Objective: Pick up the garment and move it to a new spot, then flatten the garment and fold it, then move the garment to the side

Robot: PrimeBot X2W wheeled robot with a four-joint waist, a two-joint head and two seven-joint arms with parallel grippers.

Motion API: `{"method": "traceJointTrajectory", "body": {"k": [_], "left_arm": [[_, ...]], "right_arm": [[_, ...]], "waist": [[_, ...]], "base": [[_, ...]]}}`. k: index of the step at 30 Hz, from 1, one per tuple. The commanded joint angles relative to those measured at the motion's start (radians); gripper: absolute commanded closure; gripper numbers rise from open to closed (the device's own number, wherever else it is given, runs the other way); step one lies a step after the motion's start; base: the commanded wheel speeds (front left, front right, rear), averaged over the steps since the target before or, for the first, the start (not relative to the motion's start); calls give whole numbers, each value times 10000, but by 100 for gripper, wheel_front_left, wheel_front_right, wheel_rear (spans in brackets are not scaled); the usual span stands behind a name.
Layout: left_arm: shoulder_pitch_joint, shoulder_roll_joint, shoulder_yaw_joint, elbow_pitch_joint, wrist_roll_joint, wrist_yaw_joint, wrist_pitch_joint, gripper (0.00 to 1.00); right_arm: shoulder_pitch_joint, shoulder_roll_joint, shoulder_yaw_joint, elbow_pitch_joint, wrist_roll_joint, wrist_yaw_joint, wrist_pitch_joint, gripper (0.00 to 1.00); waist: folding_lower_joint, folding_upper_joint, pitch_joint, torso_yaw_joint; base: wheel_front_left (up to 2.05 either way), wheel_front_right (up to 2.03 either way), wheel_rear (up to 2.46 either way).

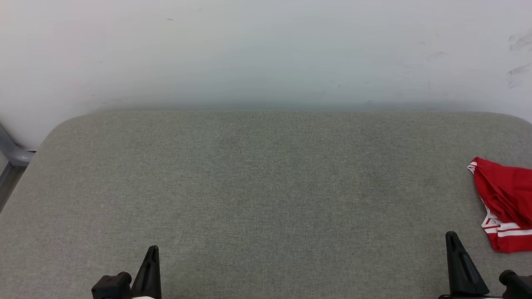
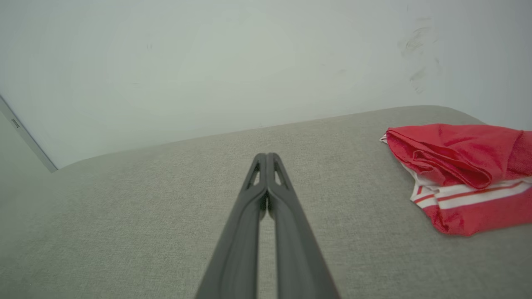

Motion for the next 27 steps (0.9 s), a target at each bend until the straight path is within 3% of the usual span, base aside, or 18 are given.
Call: {"method": "traceJointTrajectory", "body": {"k": [1,27], "left_arm": [[-294,8,72,-126,-353,-65,58,100],[-938,8,351,76,-4973,-385,1119,100]], "right_arm": [[-255,-53,16,-96,381,0,50,100],[-1147,-209,127,596,4927,-2,1024,100]], "waist": [[0,0,4,-3],[0,0,94,-69]], "base": [[0,0,0],[0,0,0]]}}
